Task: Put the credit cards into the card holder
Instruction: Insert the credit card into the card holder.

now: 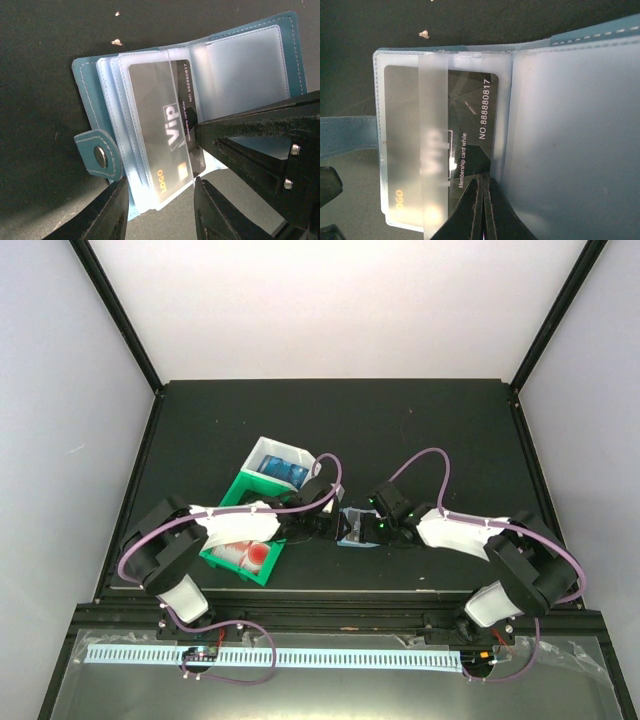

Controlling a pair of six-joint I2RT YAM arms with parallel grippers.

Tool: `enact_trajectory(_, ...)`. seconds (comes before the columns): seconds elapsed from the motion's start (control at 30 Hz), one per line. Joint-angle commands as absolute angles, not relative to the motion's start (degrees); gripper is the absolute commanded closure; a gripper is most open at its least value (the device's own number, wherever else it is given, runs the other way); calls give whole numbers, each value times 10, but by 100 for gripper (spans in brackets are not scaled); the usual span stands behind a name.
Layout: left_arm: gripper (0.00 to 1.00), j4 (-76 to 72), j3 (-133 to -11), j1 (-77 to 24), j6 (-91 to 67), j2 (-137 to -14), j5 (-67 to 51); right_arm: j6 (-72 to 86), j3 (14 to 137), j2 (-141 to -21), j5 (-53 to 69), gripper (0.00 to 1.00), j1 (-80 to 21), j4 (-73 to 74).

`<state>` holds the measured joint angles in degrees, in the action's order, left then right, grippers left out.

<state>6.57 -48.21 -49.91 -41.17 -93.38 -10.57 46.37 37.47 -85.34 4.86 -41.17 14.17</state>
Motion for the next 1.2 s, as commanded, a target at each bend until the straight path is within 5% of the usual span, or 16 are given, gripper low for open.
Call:
enact_trajectory(0.0,61,39,-484,-492,-417,-948,-135,475,361,-870,31,97,-415,138)
enact_trajectory(0.23,63,28,-495,-490,-417,-975,-158,486,347,-872,28,99,-415,129)
enact_trajectory(0.5,77,21,-497,-490,-416,-986,-164,488,340,-872,33,99,-415,120)
enact_trajectory(1.17,85,5,-500,-490,-422,-981,-195,490,337,-869,42,99,-416,105)
